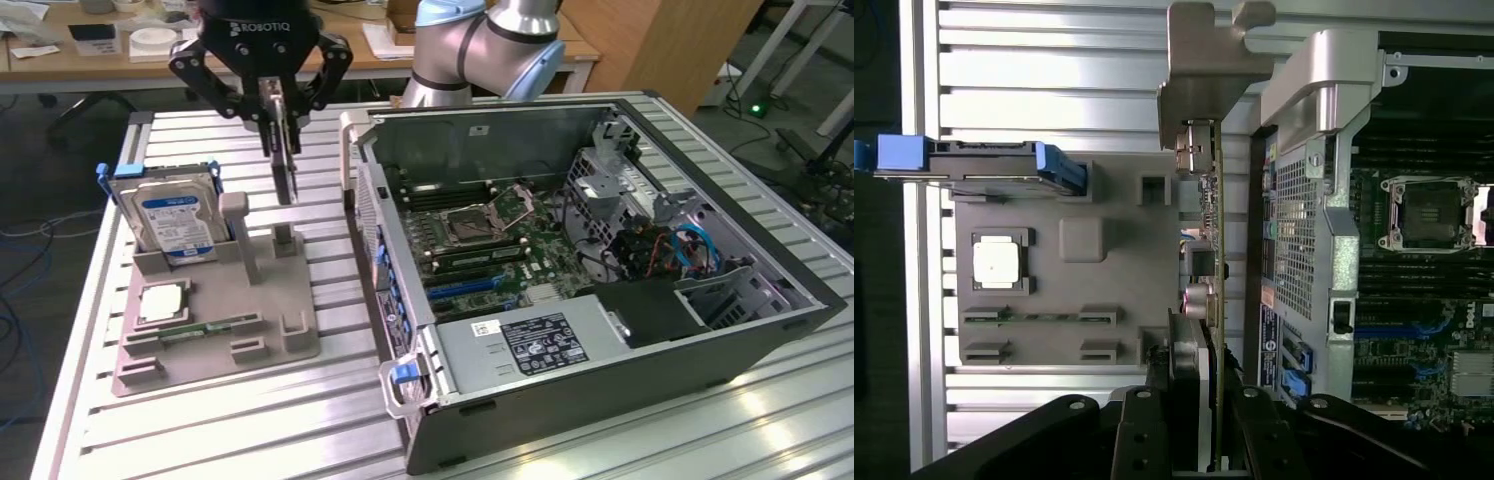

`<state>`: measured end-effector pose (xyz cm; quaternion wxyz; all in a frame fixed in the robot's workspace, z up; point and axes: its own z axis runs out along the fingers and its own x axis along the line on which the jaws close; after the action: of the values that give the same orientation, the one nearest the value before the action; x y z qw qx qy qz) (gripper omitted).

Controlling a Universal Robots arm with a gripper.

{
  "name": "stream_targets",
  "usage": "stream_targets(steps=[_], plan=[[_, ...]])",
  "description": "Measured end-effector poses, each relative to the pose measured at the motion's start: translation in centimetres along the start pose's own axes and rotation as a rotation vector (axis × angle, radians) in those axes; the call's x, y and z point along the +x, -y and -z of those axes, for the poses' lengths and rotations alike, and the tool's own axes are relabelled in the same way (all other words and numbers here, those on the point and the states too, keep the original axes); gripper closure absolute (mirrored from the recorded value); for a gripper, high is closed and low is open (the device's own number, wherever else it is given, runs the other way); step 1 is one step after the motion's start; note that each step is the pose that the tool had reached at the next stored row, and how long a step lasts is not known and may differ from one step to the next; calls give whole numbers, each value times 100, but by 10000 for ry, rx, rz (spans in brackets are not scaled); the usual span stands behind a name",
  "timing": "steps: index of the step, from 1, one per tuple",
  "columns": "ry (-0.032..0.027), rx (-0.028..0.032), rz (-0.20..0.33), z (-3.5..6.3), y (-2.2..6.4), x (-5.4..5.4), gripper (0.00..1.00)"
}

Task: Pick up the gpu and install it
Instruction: 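Pick up the gpu and move the gpu toward the slot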

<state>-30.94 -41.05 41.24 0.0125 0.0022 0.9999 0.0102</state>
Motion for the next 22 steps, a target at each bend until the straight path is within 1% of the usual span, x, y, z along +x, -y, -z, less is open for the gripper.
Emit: stream_targets(steps=[22], plan=[[0,0,0,-6,-1,-229,72]])
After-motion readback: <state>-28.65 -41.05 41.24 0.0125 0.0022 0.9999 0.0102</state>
